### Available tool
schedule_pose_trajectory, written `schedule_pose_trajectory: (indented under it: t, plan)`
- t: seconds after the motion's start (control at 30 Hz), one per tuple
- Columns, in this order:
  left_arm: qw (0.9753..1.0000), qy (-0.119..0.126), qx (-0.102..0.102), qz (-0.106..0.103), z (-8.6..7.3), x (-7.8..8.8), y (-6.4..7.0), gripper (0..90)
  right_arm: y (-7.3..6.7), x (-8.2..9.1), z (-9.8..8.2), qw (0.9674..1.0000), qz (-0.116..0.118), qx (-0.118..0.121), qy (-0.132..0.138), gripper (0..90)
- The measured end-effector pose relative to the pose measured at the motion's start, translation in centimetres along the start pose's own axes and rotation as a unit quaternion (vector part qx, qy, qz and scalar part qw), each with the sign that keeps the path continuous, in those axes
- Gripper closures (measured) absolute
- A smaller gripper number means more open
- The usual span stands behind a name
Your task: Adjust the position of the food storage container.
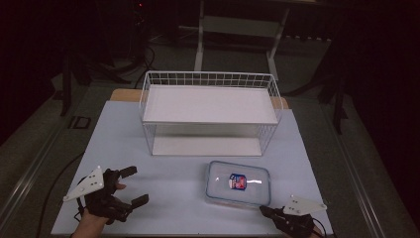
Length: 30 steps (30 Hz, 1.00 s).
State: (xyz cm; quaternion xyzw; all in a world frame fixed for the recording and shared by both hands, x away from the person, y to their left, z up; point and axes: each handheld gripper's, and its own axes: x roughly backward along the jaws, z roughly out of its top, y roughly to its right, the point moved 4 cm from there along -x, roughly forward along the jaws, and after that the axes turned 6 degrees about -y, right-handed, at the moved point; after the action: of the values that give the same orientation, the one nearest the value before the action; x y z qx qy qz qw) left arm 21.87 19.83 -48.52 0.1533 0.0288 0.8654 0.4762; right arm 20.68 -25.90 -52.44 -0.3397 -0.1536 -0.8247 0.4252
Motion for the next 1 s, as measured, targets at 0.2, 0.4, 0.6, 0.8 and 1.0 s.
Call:
schedule_pose_trajectory:
  t: [0.2, 0.4, 0.6, 0.8, 1.0]
  plan:
    - [1.0, 0.001, 0.002, -0.001, 0.0, 0.0, 0.0, 0.0, 0.7, -0.2, 0.3, 1.0, -0.006, -0.002, 0.004, 89.9]
    - [1.0, 0.0, 0.002, -0.002, 0.0, -0.1, 0.0, 0.0, 1.3, -0.5, 0.7, 0.9999, -0.013, -0.001, 0.005, 89.9]
    - [1.0, -0.002, 0.001, -0.002, 0.0, -0.1, 0.0, 0.0, 1.6, -0.8, 1.2, 0.9998, -0.018, 0.005, 0.004, 89.9]
    - [1.0, -0.003, 0.0, -0.003, -0.1, -0.2, 0.1, 0.0, 2.1, -0.9, 1.3, 0.9997, -0.024, -0.002, 0.005, 89.8]
    - [1.0, -0.004, 0.0, -0.002, -0.1, -0.2, 0.1, 0.0, 3.0, 0.2, 2.5, 0.9984, -0.051, 0.002, 0.024, 89.9]
